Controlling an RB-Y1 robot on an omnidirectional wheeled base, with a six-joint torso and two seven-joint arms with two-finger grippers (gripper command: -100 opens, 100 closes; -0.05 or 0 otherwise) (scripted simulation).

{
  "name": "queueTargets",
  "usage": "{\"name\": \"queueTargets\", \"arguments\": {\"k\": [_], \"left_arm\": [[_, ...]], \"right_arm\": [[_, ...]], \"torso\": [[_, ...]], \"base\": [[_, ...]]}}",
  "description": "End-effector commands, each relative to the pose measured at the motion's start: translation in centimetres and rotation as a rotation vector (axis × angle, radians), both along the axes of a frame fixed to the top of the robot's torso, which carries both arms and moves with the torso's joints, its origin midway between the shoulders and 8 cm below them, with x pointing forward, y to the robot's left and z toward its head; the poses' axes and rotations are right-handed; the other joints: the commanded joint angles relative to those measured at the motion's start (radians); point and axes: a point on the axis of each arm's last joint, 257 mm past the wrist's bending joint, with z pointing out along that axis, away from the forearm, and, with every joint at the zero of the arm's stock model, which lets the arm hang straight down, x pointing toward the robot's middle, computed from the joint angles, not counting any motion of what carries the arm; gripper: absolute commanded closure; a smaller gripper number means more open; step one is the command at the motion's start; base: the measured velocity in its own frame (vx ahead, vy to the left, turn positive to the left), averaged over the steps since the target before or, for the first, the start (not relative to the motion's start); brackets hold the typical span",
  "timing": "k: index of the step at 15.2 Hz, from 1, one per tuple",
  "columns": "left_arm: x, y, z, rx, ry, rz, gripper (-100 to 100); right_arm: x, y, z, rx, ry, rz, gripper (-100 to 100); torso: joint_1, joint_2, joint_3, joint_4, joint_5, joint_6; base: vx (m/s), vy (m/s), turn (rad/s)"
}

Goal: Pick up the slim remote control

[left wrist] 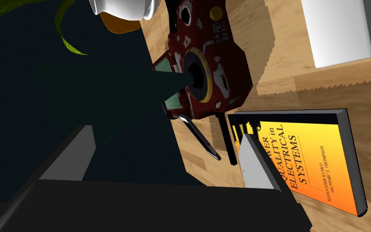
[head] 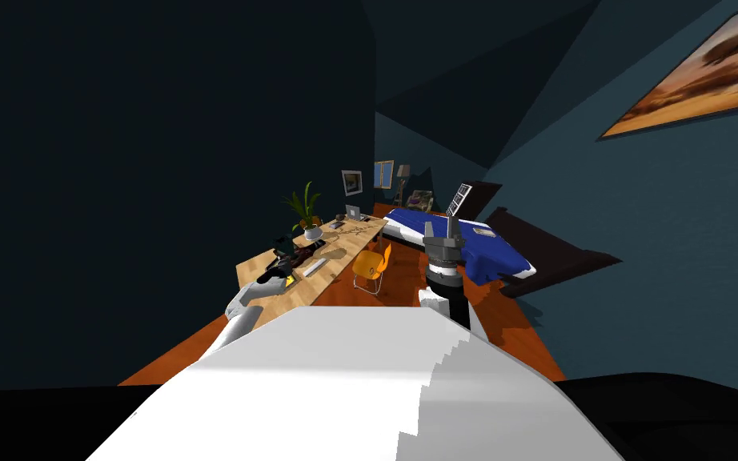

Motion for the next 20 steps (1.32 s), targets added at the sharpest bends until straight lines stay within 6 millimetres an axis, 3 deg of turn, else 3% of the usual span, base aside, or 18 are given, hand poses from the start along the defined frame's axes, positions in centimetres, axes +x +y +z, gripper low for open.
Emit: {"name": "queueTargets", "arguments": {"k": [1,6,7,8,9,11,20], "left_arm": [[-1.2,1.3,-1.7,-0.04,0.048,0.051,-100],[-2.6,3.7,-3.3,-0.127,0.101,0.151,-100],[-3.5,4.0,-4.6,-0.141,0.134,0.169,-100],[-3.4,4.7,-4.3,-0.174,0.126,0.202,-100],[-4.5,4.9,-5.6,-0.19,0.164,0.222,-100],[-5.2,5.7,-6.3,-0.234,0.177,0.268,-100],[-9.9,6.2,-10.9,-0.421,0.318,0.442,-100]], "right_arm": [[0.0,0.0,0.0,0.0,0.0,0.0,0],[0.0,0.0,0.0,0.0,0.0,0.0,0],[0.0,0.0,0.0,0.0,0.0,0.0,0],[0.0,0.0,0.0,0.0,0.0,0.0,0],[0.0,0.0,0.0,0.0,0.0,0.0,0],[0.0,0.0,0.0,0.0,0.0,0.0,0],[0.0,0.0,0.0,0.0,0.0,0.0,0]], "torso": [[0.0,0.0,0.0,0.0,0.0,0.0],[0.0,0.0,0.0,0.0,0.0,0.0],[0.0,0.0,0.0,0.0,0.0,0.0],[0.0,0.0,0.0,0.0,0.0,0.0],[0.0,0.0,0.0,0.0,0.0,0.0],[0.001,0.0,0.0,0.0,0.0,-0.001],[0.001,-0.001,0.0,0.0,0.0,0.0]], "base": [[0.015,0.004,-0.189],[0.013,0.007,-0.141],[0.014,0.012,-0.178],[0.016,0.012,-0.22],[0.022,0.017,-0.217],[0.019,0.014,-0.124],[0.018,0.02,-0.152]]}}
